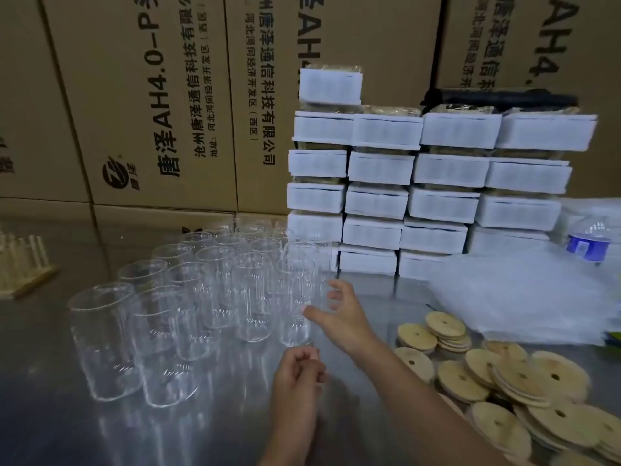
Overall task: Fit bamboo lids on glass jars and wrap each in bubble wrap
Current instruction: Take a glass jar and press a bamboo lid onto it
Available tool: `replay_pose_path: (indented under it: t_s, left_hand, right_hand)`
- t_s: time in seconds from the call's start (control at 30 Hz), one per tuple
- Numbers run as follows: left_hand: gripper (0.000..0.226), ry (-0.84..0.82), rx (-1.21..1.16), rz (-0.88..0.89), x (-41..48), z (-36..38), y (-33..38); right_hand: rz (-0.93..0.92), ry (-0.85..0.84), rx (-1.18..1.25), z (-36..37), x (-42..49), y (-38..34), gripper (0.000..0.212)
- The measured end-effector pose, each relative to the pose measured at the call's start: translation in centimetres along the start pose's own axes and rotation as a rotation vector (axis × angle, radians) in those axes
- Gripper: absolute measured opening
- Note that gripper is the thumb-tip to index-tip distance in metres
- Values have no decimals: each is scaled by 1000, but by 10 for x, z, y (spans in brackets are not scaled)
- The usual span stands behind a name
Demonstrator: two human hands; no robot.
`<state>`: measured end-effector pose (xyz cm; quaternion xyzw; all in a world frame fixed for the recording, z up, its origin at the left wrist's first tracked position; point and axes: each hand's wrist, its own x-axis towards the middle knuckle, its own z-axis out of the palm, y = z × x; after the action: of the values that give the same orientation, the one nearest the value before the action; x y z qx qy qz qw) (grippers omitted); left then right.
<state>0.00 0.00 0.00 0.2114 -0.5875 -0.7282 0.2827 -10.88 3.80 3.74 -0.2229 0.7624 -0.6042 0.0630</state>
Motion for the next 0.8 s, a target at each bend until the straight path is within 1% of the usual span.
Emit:
replay_pose_path:
  t_s: [0.03, 0.13, 0.23, 0.3, 0.4, 0.57, 0.67, 0.73, 0.8]
  left_hand:
    - [24, 16, -29, 29, 4, -1, -4]
    - [24, 62, -72, 34, 13, -4, -5]
    - [24, 115, -131, 44, 22, -4, -7]
    - [23, 130, -151, 46, 24, -3, -7]
    - [21, 145, -146, 55, 24, -3, -9]
    - [22, 130, -127, 116, 24, -6, -8]
    - [24, 68, -74, 192, 18, -9, -5]
    - [28, -7, -43, 250, 14, -10, -2]
    - [47, -113, -5, 295, 8, -9, 2]
  right_hand:
    - [5, -5, 4, 6, 5, 0, 75]
    - [42, -21, 2, 20, 23, 7, 90]
    - [49, -45, 3, 34, 37, 15, 97]
    - [42, -36, -22, 41, 40, 20, 95]
    - [35, -8, -50, 43, 42, 28, 82]
    - [32, 8, -9, 25, 30, 25, 71]
    - [26, 40, 65, 0, 9, 16, 66]
    - [18, 12, 94, -21, -11, 5, 65]
    - [-2, -22, 128, -43, -35, -6, 64]
